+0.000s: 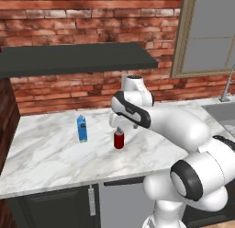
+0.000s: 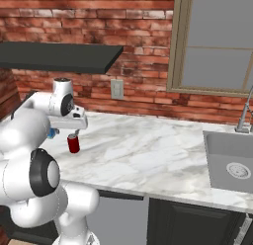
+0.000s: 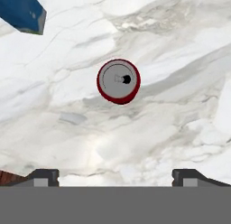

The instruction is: Move the drinks to the dining counter.

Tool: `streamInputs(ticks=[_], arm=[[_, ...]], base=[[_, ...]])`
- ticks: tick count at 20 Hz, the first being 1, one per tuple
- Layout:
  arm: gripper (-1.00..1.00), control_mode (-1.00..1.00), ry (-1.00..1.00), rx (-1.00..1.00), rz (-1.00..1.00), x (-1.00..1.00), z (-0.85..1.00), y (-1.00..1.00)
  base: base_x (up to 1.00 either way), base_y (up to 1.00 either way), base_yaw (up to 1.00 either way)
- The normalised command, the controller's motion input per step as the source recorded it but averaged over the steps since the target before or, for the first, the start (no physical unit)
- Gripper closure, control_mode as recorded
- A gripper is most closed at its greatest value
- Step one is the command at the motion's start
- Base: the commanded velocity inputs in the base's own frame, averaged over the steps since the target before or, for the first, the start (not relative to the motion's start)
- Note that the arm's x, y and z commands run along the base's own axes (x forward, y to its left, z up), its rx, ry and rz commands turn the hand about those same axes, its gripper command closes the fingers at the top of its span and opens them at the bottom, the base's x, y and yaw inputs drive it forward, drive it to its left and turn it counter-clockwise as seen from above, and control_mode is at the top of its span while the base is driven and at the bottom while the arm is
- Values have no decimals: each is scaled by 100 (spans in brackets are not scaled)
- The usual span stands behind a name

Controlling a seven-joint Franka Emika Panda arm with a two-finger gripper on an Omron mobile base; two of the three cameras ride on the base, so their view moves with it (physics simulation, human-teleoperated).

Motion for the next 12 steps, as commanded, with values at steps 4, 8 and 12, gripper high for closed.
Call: streamInputs(ticks=[4, 8, 12], arm=[[-100, -100, 0, 0, 0, 25, -30, 16], [-100, -100, 0, 0, 0, 23, -27, 13], [-100, -100, 0, 0, 0, 14, -15, 4]], base=[[0, 0, 0], [0, 0, 0], [0, 0, 0]])
